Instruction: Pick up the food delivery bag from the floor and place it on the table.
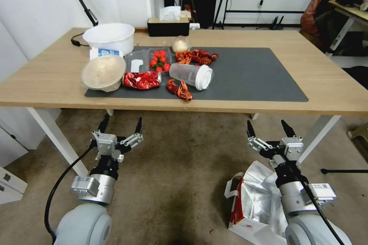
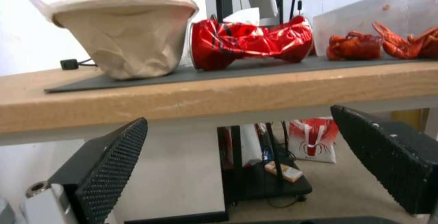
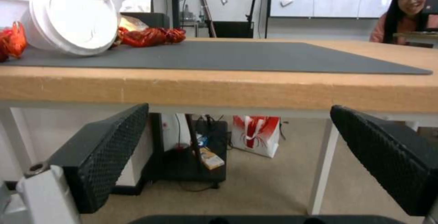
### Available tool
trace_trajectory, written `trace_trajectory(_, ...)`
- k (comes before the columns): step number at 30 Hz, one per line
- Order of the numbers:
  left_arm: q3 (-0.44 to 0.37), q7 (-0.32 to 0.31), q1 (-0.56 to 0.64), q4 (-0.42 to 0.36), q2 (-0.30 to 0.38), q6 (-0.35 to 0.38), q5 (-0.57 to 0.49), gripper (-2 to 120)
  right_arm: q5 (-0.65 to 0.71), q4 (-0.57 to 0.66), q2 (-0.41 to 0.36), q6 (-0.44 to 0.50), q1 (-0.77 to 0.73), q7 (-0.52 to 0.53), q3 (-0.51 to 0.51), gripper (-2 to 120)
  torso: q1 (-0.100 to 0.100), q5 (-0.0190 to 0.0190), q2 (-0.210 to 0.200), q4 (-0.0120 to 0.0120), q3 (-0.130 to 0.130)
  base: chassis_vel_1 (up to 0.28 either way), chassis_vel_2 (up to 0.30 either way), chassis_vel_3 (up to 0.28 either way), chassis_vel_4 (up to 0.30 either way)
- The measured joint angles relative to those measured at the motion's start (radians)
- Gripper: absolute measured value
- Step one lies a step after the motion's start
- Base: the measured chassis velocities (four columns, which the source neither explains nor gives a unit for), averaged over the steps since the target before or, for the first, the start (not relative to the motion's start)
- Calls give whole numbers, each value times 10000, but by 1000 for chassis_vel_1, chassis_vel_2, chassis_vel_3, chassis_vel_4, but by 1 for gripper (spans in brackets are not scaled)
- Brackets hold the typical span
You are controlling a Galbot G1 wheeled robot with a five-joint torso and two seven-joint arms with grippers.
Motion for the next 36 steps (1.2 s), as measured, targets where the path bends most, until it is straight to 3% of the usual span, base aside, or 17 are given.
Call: trace_trajectory(36,77,49,-11,46,-35,-4,50,100,17,-113,36,12,70,111,20,100,-548,0,-1494,0,-944,0,0,0,0)
